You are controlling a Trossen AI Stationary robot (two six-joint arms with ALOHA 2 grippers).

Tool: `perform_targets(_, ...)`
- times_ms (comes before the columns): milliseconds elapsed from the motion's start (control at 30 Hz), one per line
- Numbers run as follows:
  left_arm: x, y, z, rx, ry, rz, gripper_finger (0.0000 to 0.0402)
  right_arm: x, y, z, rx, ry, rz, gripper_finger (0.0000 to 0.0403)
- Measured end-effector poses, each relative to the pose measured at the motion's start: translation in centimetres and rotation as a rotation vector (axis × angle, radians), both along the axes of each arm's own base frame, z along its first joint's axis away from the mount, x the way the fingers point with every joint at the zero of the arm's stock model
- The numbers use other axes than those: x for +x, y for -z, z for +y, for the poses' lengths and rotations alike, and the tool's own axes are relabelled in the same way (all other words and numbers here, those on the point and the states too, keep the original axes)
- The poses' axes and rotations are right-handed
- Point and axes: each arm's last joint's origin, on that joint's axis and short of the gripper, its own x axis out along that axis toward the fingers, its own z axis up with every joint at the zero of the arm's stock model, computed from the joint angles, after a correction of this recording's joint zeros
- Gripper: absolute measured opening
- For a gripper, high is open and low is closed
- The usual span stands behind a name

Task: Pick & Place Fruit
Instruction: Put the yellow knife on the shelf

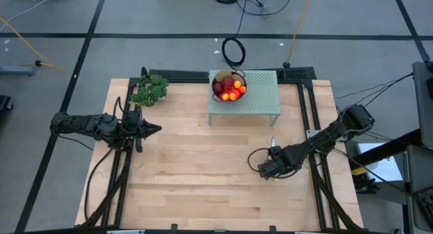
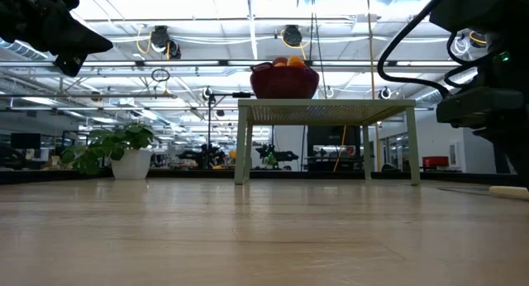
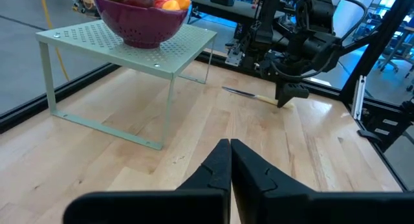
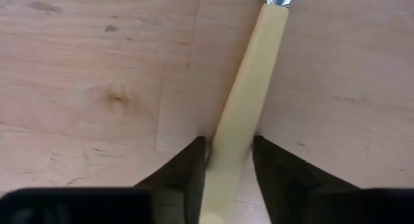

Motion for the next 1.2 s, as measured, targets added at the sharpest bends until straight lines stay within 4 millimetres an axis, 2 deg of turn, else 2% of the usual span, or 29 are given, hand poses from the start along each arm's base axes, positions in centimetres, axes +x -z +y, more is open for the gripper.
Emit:
perform_targets(167, 0.0, 0.0, 0.0, 0.0, 0.0, 0.0, 0.001, 0.1, 0.0, 0.0, 0.004, -0.001, -0.007, 0.0077)
perform_targets(267, 0.0, 0.0, 0.0, 0.001, 0.0, 0.0, 0.0021, 0.2, -0.1, 0.1, 0.007, -0.008, -0.014, 0.0066)
perform_targets(467, 0.0, 0.0, 0.0, 0.001, 0.0, 0.0, 0.0027, 0.5, -0.4, 0.2, 0.01, -0.014, -0.019, 0.0072)
perform_targets(767, 0.0, 0.0, 0.0, 0.0, 0.0, 0.0, 0.0002, 0.5, -0.8, 0.3, 0.028, -0.03, -0.047, 0.0069)
perform_targets(1067, 0.0, -0.1, 0.0, -0.001, 0.0, -0.006, 0.0025, 0.0, -2.5, 0.4, 0.081, -0.046, -0.104, 0.0067)
perform_targets(1200, 0.0, -0.1, 0.0, -0.001, 0.0, -0.006, 0.0022, -0.3, -3.6, 0.4, 0.104, -0.063, -0.151, 0.0072)
